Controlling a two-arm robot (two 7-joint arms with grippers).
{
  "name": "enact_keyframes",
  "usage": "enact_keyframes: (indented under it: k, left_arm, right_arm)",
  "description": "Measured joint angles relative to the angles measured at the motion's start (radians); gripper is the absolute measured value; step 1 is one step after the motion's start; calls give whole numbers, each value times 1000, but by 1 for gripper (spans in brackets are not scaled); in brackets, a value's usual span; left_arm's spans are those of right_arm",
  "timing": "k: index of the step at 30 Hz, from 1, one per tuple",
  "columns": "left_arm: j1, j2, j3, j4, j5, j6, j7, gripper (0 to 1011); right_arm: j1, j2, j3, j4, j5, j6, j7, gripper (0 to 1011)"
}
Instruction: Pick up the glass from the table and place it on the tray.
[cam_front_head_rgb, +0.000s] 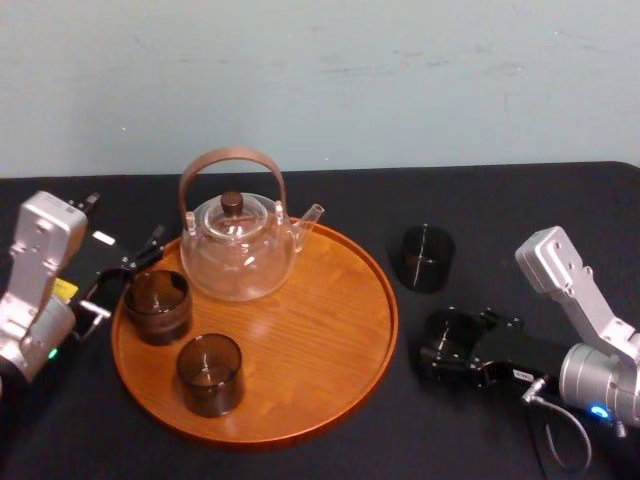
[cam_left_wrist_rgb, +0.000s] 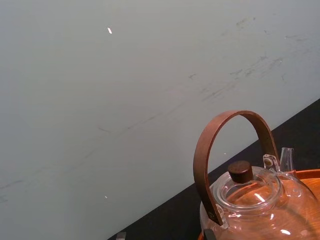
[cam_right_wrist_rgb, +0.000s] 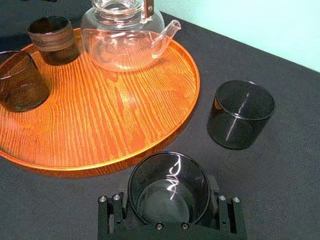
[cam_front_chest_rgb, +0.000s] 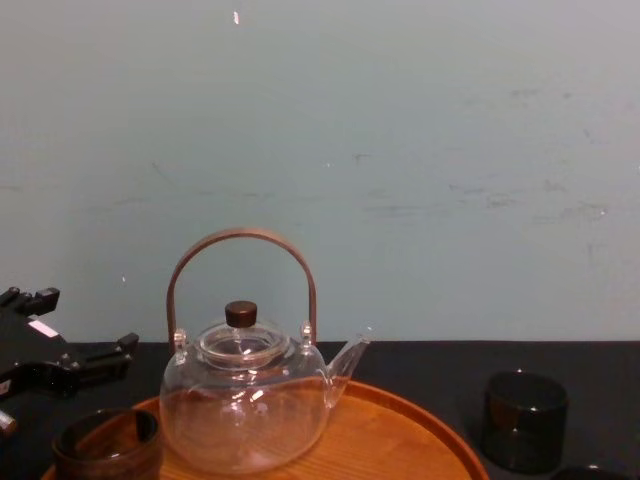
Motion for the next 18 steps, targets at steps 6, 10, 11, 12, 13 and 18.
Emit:
enact_keyframes:
  k: [6, 10, 11, 12, 13, 18]
  left_arm:
    - [0, 0, 0, 0, 0, 0, 0, 1001]
    - [0, 0, 0, 0, 0, 0, 0, 1001]
    - [0, 0, 0, 0, 0, 0, 0, 1001]
    - [0, 0, 0, 0, 0, 0, 0, 1001]
    - [0, 0, 0, 0, 0, 0, 0, 1001]
    - [0, 0, 0, 0, 0, 0, 0, 1001]
  right_arm:
    - [-1, 0, 1, 0, 0, 0, 0, 904]
    - [-1, 0, 1, -1, 0, 0, 0, 905]
    - [-1, 0, 1, -1, 1, 0, 0, 904]
    - [-1, 0, 1, -1, 1, 0, 0, 904]
    - [-1, 0, 1, -1, 1, 0, 0, 905]
    - [-2, 0, 3, -1, 3, -1, -1, 905]
